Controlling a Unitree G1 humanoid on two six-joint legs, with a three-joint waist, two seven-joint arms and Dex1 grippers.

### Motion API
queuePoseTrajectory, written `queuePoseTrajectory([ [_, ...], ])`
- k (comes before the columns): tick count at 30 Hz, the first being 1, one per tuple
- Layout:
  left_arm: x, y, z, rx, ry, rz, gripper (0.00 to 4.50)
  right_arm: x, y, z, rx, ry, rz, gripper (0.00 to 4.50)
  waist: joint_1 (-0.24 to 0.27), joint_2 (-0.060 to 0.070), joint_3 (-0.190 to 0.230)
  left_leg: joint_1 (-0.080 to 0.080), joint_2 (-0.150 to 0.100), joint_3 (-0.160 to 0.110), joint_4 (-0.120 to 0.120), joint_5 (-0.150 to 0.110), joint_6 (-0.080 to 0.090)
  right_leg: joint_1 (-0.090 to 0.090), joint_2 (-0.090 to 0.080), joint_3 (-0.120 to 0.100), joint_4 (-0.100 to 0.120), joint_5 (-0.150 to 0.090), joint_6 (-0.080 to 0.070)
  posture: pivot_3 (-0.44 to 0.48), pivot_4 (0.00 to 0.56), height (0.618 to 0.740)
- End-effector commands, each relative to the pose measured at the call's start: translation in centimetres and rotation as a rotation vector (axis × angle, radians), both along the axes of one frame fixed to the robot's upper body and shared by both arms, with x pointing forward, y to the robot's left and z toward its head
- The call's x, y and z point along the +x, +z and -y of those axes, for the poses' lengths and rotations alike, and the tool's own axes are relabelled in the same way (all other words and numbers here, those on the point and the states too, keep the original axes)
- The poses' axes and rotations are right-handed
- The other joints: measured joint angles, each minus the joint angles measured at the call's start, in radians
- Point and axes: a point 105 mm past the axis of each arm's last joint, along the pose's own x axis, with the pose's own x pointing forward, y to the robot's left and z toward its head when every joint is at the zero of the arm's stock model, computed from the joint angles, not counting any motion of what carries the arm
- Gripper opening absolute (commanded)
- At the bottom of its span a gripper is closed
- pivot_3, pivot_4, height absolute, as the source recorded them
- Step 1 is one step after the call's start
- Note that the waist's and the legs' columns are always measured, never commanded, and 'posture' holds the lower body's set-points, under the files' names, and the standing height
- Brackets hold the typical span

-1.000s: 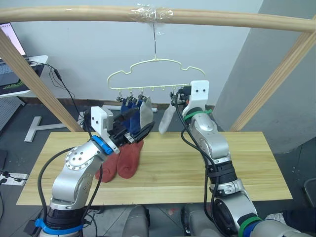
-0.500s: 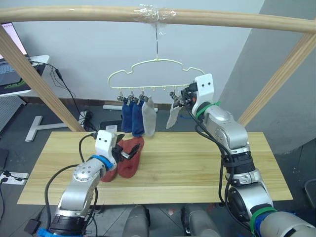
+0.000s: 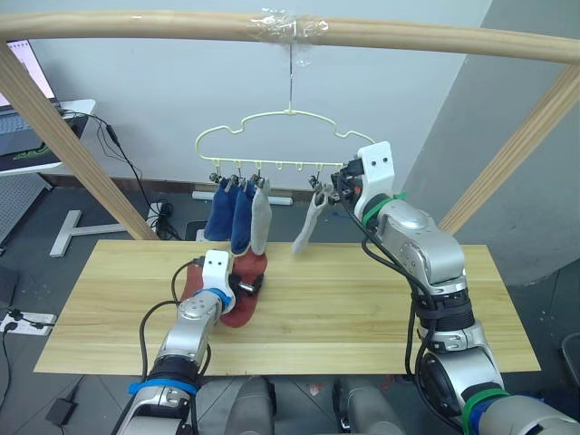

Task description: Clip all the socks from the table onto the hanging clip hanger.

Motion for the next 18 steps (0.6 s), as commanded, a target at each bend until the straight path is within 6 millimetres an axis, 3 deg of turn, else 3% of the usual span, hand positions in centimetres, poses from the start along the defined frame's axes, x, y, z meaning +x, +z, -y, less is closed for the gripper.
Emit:
queuePoseTrajectory([
  [1, -0.6, -1.5, 0.1, -0.017, -0.023, -0.075, 4.49, -0.2, 0.7, 0.6, -0.002, -0.019, 0.02, 0.0, -0.001, 0.0, 0.0, 0.0, 0.0, 0.0, 0.0, 0.0, 0.0, 0.0, 0.0, 0.0, 0.0, 0.0, 0.0, -0.074, 0.168, 0.74],
  [2, -0.9, -1.9, 0.2, -0.008, -0.036, -0.093, 4.49, -0.2, 0.7, 0.6, -0.001, -0.021, 0.021, 0.0, -0.004, 0.0, 0.0, 0.0, 0.0, 0.0, 0.0, 0.0, 0.0, 0.0, 0.0, 0.0, 0.0, 0.0, 0.0, -0.077, 0.167, 0.74],
  [5, -1.4, -2.4, -0.1, 0.024, -0.046, -0.105, 3.94, -0.3, 0.7, 0.7, -0.003, -0.022, 0.02, 0.0, -0.006, 0.001, -0.003, 0.0, 0.0, 0.0, 0.001, 0.0, 0.0, 0.001, 0.0, 0.0, 0.0, 0.0, 0.0, -0.079, 0.164, 0.74],
  [10, -2.0, -2.1, 1.2, -0.014, -0.098, -0.087, 2.58, -0.2, 0.8, 1.5, -0.016, -0.018, 0.018, 0.0, -0.007, 0.002, -0.005, 0.0, 0.0, 0.0, 0.001, 0.0, 0.0, 0.001, 0.0, 0.001, 0.0, 0.0, 0.0, -0.075, 0.159, 0.74],
  [18, -2.8, 0.3, 4.4, -0.124, -0.228, -0.009, 0.37, 0.2, 1.5, 2.7, 0.047, 0.036, -0.105, 0.0, -0.008, 0.002, -0.006, 0.0, 0.0, 0.0, 0.001, 0.0, 0.0, 0.001, 0.0, 0.001, 0.0, 0.0, 0.001, -0.071, 0.163, 0.74],
])
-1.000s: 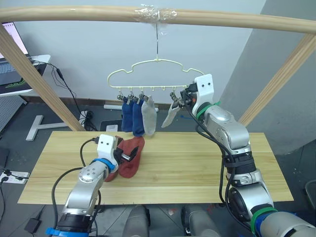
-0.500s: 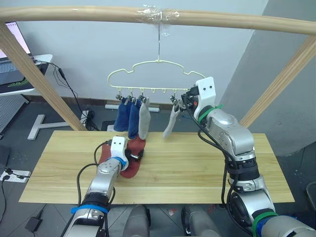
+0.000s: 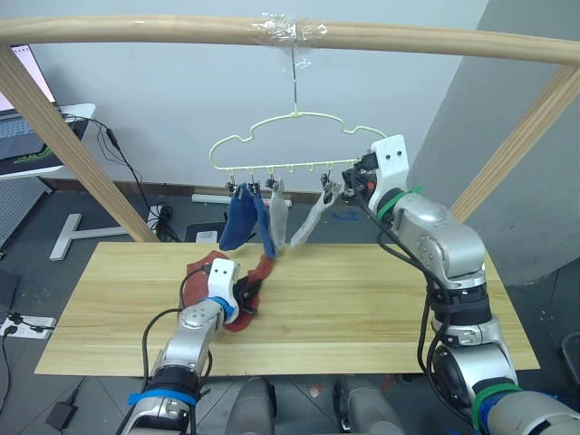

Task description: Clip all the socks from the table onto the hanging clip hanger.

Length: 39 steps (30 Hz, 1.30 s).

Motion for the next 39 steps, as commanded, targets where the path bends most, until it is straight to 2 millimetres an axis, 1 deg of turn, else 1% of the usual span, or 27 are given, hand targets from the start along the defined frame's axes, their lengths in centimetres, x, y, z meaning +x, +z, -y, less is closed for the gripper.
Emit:
queuePoseTrajectory([
  [1, -0.5, 1.7, 2.5, -0.087, -0.093, 0.04, 0.07, -0.1, 0.8, 0.9, 0.066, 0.025, -0.079, 0.0, 0.0, 0.0, 0.0, 0.0, 0.0, 0.0, 0.0, 0.0, 0.0, 0.0, 0.0, 0.0, 0.0, 0.0, 0.0, -0.071, 0.163, 0.74],
  [3, -0.7, 3.1, 3.7, -0.145, -0.129, 0.067, 0.03, -0.1, 1.1, 1.2, 0.094, 0.039, -0.128, 0.0, 0.0, 0.0, 0.0, 0.0, 0.0, 0.0, 0.0, 0.0, 0.0, 0.0, 0.0, 0.0, 0.0, 0.0, 0.0, -0.07, 0.162, 0.74],
  [5, -1.1, 6.2, 6.2, -0.248, -0.242, 0.146, 0.03, -0.2, 1.5, 1.4, 0.14, 0.056, -0.212, 0.0, 0.001, 0.0, 0.0, -0.001, 0.0, 0.0, 0.0, 0.0, 0.0, -0.001, 0.0, 0.0, 0.0, 0.0, 0.0, -0.069, 0.161, 0.74],
  [8, -1.9, 9.7, 8.8, -0.308, -0.371, 0.24, 0.03, -0.5, 2.0, 1.7, 0.216, 0.07, -0.326, 0.0, 0.001, 0.0, 0.0, -0.001, 0.0, 0.0, 0.0, 0.0, 0.0, 0.0, 0.0, 0.0, 0.0, 0.0, 0.0, -0.068, 0.16, 0.74],
  [13, -2.4, 13.1, 11.5, -0.345, -0.472, 0.325, 0.03, -0.7, 3.1, 1.9, 0.272, 0.077, -0.423, 0.0, -0.002, 0.0, 0.0, -0.001, 0.0, 0.0, -0.001, 0.0, 0.0, 0.0, 0.0, 0.0, 0.0, 0.0, 0.0, -0.073, 0.16, 0.74],
  [15, -2.0, 14.3, 12.3, -0.354, -0.463, 0.359, 0.03, -0.8, 3.4, 1.8, 0.274, 0.079, -0.437, 0.0, -0.003, 0.0, 0.0, -0.001, 0.0, 0.0, -0.001, 0.0, 0.0, -0.001, 0.0, 0.001, -0.001, 0.0, 0.0, -0.073, 0.16, 0.74],
  [18, -1.3, 15.1, 12.7, -0.369, -0.444, 0.378, 0.03, -0.8, 3.6, 1.8, 0.276, 0.077, -0.446, 0.0, -0.004, 0.0, 0.0, -0.001, -0.001, 0.0, -0.001, 0.0, 0.0, -0.001, 0.0, 0.001, -0.001, 0.0, 0.0, -0.078, 0.16, 0.74],
  [26, -0.6, 15.2, 13.3, -0.382, -0.436, 0.374, 0.03, -0.8, 3.6, 1.7, 0.287, 0.073, -0.465, 0.0, -0.005, 0.0, 0.0, -0.001, -0.001, 0.0, -0.001, 0.0, 0.0, -0.001, 0.0, 0.001, -0.001, 0.0, 0.0, -0.081, 0.159, 0.74],
  [32, 0.1, 15.8, 13.7, -0.389, -0.406, 0.408, 0.03, -0.9, 3.5, 1.7, 0.293, 0.069, -0.478, 0.0, -0.005, 0.0, 0.0, -0.001, -0.001, 0.0, -0.001, 0.0, 0.0, -0.001, 0.0, 0.001, -0.001, 0.0, 0.0, -0.082, 0.16, 0.74],
  [36, 0.3, 16.1, 14.0, -0.397, -0.41, 0.421, 0.03, -1.0, 3.5, 1.6, 0.303, 0.077, -0.483, 0.0, -0.006, 0.0, 0.0, -0.001, -0.001, 0.0, -0.001, 0.0, 0.0, -0.001, 0.0, 0.001, -0.001, 0.0, 0.0, -0.082, 0.16, 0.74],
  [38, 0.3, 16.1, 14.0, -0.398, -0.413, 0.422, 0.0, -0.9, 3.5, 1.6, 0.312, 0.077, -0.487, 0.55, -0.006, 0.0, 0.0, -0.001, -0.001, 0.0, -0.001, 0.0, 0.0, -0.001, 0.0, 0.001, -0.001, 0.0, 0.0, -0.082, 0.16, 0.74],
  [39, 0.3, 16.1, 14.0, -0.399, -0.415, 0.422, 0.0, -0.9, 3.6, 1.7, 0.316, 0.077, -0.486, 0.71, -0.006, 0.0, 0.0, -0.001, -0.001, 0.0, -0.001, 0.0, 0.0, -0.001, 0.0, 0.0, -0.001, 0.0, 0.0, -0.082, 0.16, 0.74],
])
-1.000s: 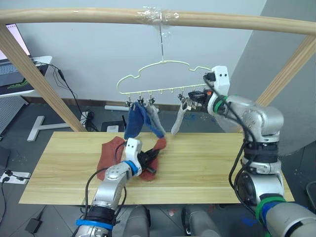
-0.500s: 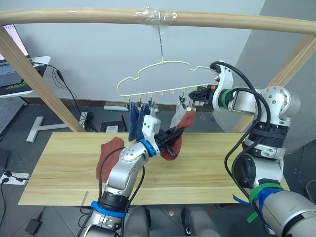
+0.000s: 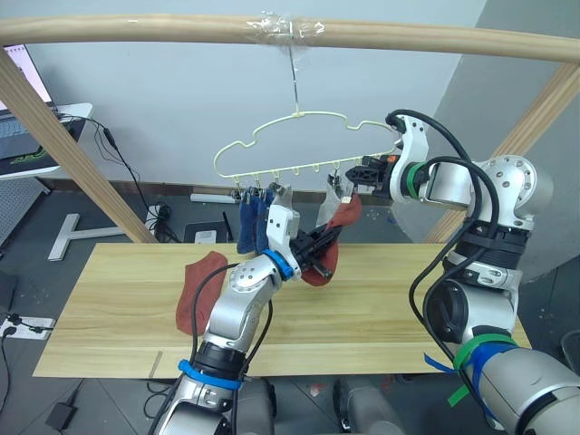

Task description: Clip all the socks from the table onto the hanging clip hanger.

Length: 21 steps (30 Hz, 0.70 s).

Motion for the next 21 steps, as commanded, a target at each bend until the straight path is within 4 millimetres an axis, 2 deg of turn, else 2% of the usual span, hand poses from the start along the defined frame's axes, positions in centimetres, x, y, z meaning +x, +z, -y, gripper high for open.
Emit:
queuePoseTrajectory([
  [1, -0.1, 1.3, 0.5, -0.018, -0.018, 0.055, 0.0, 0.1, 1.0, 0.4, 0.032, -0.008, 0.024, 1.04, 0.0, 0.0, 0.0, 0.0, 0.0, 0.0, 0.0, 0.0, 0.0, 0.0, 0.0, 0.0, 0.0, 0.0, 0.0, -0.082, 0.16, 0.74],
  [4, -0.3, 1.3, 0.6, -0.015, -0.036, 0.052, 0.0, 0.1, 1.6, 0.5, 0.058, 0.002, 0.037, 2.16, -0.002, 0.0, 0.0, 0.0, 0.0, 0.0, 0.0, 0.0, 0.0, 0.0, 0.0, 0.0, 0.0, 0.0, 0.0, -0.087, 0.159, 0.74],
  [11, -0.9, 1.0, 1.6, -0.012, -0.084, 0.048, 0.0, -0.8, 2.9, 0.2, 0.098, 0.051, 0.115, 4.39, -0.012, 0.0, 0.0, 0.0, 0.0, 0.0, 0.0, 0.0, 0.0, 0.0, 0.0, 0.0, 0.0, 0.0, 0.0, -0.108, 0.161, 0.74],
  [13, -0.7, 0.7, 1.6, -0.02, -0.087, 0.024, 0.0, -1.3, 3.2, 0.2, 0.084, 0.055, 0.171, 4.45, -0.017, 0.0, 0.0, 0.0, 0.0, 0.0, 0.0, 0.0, 0.0, 0.0, 0.0, 0.0, 0.0, 0.0, 0.0, -0.113, 0.16, 0.74],
  [16, -0.3, 0.3, 1.5, -0.035, -0.083, -0.015, 0.75, -1.8, 3.1, 0.7, 0.047, 0.015, 0.243, 4.5, -0.024, 0.0, 0.0, 0.0, 0.0, 0.0, 0.0, 0.0, 0.0, 0.0, 0.0, 0.0, 0.0, 0.0, 0.0, -0.118, 0.163, 0.74],
  [21, -0.2, -1.7, 0.4, -0.024, -0.066, -0.101, 2.21, -2.5, 1.6, 1.5, -0.039, -0.07, 0.35, 4.5, -0.032, 0.0, 0.0, 0.0, 0.0, 0.0, 0.0, 0.0, 0.0, 0.0, 0.0, 0.0, 0.0, 0.0, 0.0, -0.12, 0.164, 0.74],
])
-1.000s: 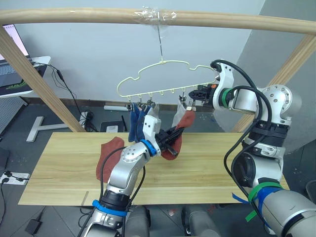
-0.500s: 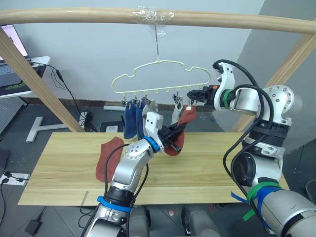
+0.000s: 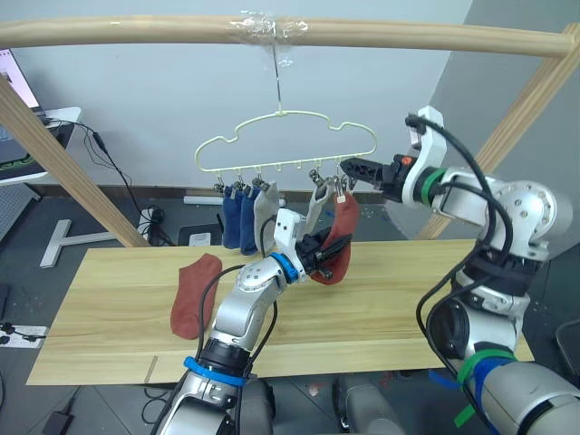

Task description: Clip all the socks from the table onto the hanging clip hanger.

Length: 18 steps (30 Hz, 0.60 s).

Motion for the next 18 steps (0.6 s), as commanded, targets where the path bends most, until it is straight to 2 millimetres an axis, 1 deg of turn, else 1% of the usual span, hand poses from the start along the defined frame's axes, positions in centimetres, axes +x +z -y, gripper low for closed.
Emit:
queuePoseTrajectory([
  [1, -0.3, -0.4, -0.6, -0.015, -0.007, -0.035, 2.51, -0.5, 1.2, 0.3, -0.064, -0.07, 0.179, 4.5, -0.002, 0.0, 0.0, 0.0, 0.0, 0.0, 0.0, 0.0, 0.0, 0.0, 0.0, 0.0, 0.0, 0.0, 0.0, -0.119, 0.164, 0.74],
  [3, -0.7, -1.0, -1.1, 0.005, -0.015, -0.052, 3.12, -0.5, 0.6, 0.5, -0.146, -0.104, 0.253, 4.5, -0.004, 0.0, 0.0, 0.0, 0.0, 0.0, 0.0, 0.0, 0.0, 0.0, 0.0, 0.0, 0.0, 0.0, 0.0, -0.116, 0.163, 0.74],
  [5, -1.1, -1.2, -1.6, 0.019, -0.018, -0.054, 3.12, -0.6, -0.1, 0.4, -0.205, -0.124, 0.317, 4.5, -0.009, 0.0, 0.0, 0.0, 0.0, 0.0, 0.0, 0.0, 0.0, 0.0, 0.0, 0.0, 0.0, 0.0, 0.001, -0.112, 0.162, 0.74],
  [9, -1.6, -0.7, -3.7, 0.069, -0.004, -0.019, 3.12, -1.1, -1.8, -0.1, -0.28, -0.159, 0.419, 4.5, -0.011, 0.0, 0.0, 0.0, 0.0, 0.0, 0.0, 0.0, 0.0, 0.0, 0.0, 0.0, 0.0, -0.001, 0.002, -0.096, 0.161, 0.74],
  [12, -2.1, 0.1, -4.9, 0.092, -0.007, 0.011, 3.12, -1.6, -2.4, -0.7, -0.303, -0.165, 0.479, 4.5, -0.011, 0.0, 0.0, 0.0, 0.0, 0.0, 0.0, 0.0, 0.0, 0.0, 0.0, 0.0, 0.0, -0.001, 0.002, -0.088, 0.157, 0.74],
  [14, -2.4, 1.1, -5.9, 0.106, -0.002, 0.045, 3.12, -1.8, -2.5, -1.0, -0.295, -0.184, 0.505, 4.5, -0.01, 0.0, 0.0, 0.001, 0.001, 0.0, 0.0, 0.0, 0.0, 0.0, 0.0, 0.0, 0.0, -0.001, 0.002, -0.083, 0.155, 0.74],
  [15, -2.6, 1.8, -6.5, 0.113, 0.001, 0.07, 3.15, -1.8, -2.7, -1.0, -0.29, -0.201, 0.508, 4.16, -0.009, 0.0, 0.0, 0.001, 0.001, 0.0, 0.001, 0.0, 0.0, 0.0, 0.0, 0.0, 0.0, -0.001, 0.002, -0.083, 0.155, 0.74],
  [17, -2.8, 3.1, -7.6, 0.125, 0.014, 0.117, 3.15, -1.9, -3.1, -1.2, -0.29, -0.234, 0.51, 3.63, -0.008, 0.0, 0.0, 0.001, 0.001, 0.0, 0.001, 0.0, 0.0, 0.0, 0.0, 0.0, 0.0, -0.001, 0.002, -0.076, 0.152, 0.74],
  [18, -2.9, 3.6, -7.9, 0.13, 0.021, 0.131, 3.15, -1.8, -3.1, -1.3, -0.289, -0.244, 0.512, 3.63, -0.007, 0.0, 0.0, 0.001, 0.001, 0.0, 0.001, 0.0, 0.0, 0.0, 0.001, 0.0, 0.0, -0.001, 0.002, -0.076, 0.152, 0.74],
])
